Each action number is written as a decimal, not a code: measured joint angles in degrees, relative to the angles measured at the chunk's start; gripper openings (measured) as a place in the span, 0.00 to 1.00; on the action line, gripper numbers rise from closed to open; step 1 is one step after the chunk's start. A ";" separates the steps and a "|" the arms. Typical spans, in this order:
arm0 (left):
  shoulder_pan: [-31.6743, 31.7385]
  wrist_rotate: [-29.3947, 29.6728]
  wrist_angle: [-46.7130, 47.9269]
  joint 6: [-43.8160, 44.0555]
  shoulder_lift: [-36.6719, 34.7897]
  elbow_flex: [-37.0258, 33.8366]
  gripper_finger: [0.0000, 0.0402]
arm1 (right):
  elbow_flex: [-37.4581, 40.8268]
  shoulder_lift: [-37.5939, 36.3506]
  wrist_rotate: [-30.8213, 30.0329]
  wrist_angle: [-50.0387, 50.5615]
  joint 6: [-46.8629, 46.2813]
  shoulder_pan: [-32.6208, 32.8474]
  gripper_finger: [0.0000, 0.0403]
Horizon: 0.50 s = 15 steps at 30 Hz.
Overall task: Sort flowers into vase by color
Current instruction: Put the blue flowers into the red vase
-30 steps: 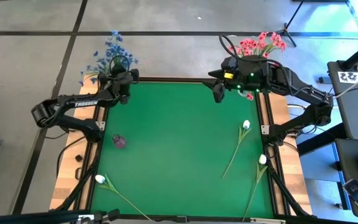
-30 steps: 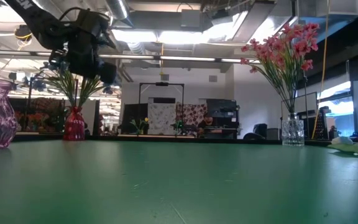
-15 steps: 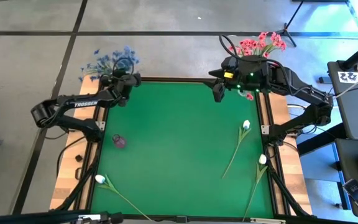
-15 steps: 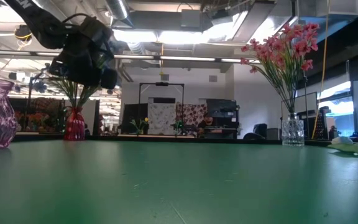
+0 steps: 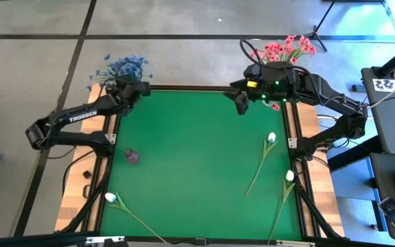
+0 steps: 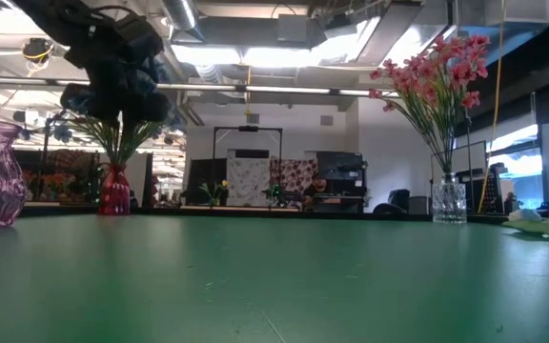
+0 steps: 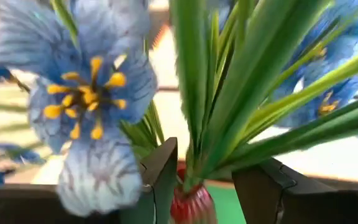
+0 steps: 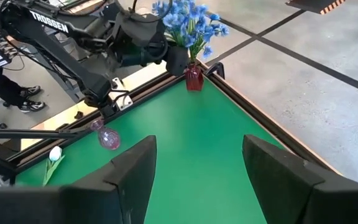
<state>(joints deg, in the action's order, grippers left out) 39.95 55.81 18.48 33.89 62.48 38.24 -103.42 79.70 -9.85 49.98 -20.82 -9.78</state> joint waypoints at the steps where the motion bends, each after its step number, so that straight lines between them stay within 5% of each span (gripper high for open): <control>1: 0.53 -2.32 1.95 1.30 -0.46 0.47 0.35 | 0.00 0.00 0.17 0.02 0.00 0.00 0.59; 8: 5.40 -19.21 13.47 7.14 -0.81 5.88 0.35 | 0.00 0.00 -0.09 -0.02 -0.17 0.00 0.59; 15: 8.51 -20.56 19.72 6.92 -0.81 13.19 0.35 | -0.07 0.39 0.39 0.32 -0.15 0.00 0.59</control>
<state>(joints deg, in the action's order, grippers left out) 48.45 35.25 38.20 40.80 61.67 51.43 -103.48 80.09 -9.46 50.30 -20.97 -9.78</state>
